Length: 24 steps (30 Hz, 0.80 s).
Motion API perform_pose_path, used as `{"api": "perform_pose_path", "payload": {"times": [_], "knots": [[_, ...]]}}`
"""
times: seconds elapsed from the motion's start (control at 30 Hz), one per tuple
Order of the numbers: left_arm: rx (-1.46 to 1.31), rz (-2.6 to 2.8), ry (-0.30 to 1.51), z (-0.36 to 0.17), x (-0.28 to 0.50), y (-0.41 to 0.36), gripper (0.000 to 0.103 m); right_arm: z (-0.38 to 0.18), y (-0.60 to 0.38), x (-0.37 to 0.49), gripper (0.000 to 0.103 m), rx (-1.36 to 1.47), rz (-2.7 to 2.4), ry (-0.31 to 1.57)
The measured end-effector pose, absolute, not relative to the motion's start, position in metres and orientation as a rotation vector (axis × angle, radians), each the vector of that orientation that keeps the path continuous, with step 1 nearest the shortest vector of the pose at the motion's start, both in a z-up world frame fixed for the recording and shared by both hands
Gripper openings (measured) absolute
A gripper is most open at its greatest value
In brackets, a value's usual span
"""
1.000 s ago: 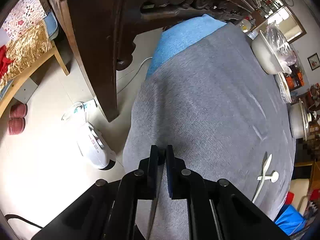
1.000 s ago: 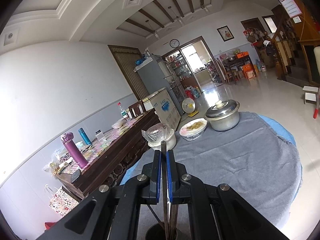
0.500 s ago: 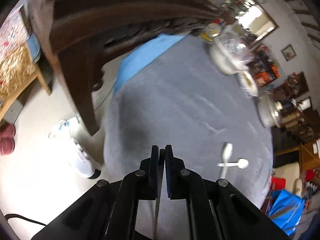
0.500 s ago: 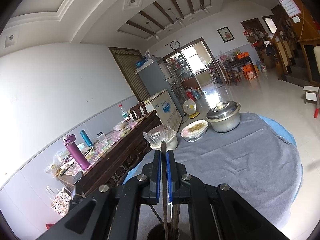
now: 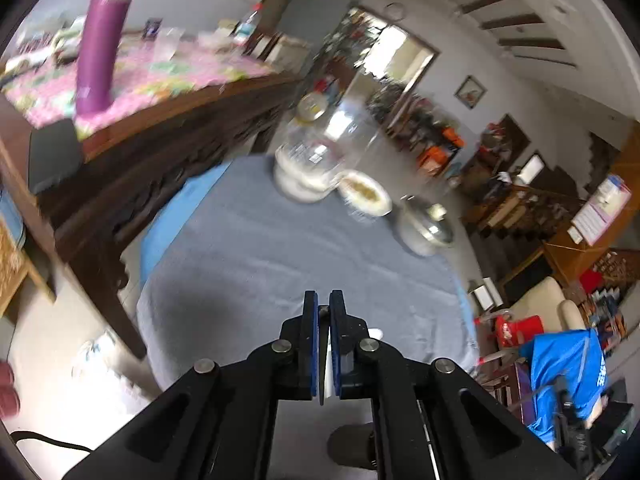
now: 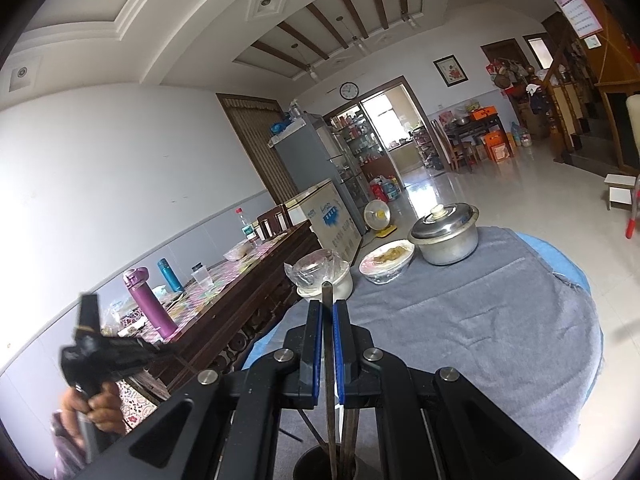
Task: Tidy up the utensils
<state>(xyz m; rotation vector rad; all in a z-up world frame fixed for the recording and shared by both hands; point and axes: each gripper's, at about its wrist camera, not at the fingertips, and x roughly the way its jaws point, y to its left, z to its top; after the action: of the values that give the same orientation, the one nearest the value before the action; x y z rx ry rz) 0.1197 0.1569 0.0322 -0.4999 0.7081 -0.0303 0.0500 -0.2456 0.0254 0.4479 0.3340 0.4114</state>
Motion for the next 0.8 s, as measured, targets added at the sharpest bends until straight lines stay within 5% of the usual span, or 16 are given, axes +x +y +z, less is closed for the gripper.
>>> {"api": "perform_pose_path", "payload": {"times": [0.5,0.8], "knots": [[-0.37,-0.202,0.494,0.127,0.092,0.112,0.005,0.024,-0.242,0.054,0.006,0.447,0.404,0.344],[-0.351,-0.271,0.503,0.131,0.082,0.1,0.005,0.023,-0.24,0.055,0.006,0.445,0.402,0.349]]}}
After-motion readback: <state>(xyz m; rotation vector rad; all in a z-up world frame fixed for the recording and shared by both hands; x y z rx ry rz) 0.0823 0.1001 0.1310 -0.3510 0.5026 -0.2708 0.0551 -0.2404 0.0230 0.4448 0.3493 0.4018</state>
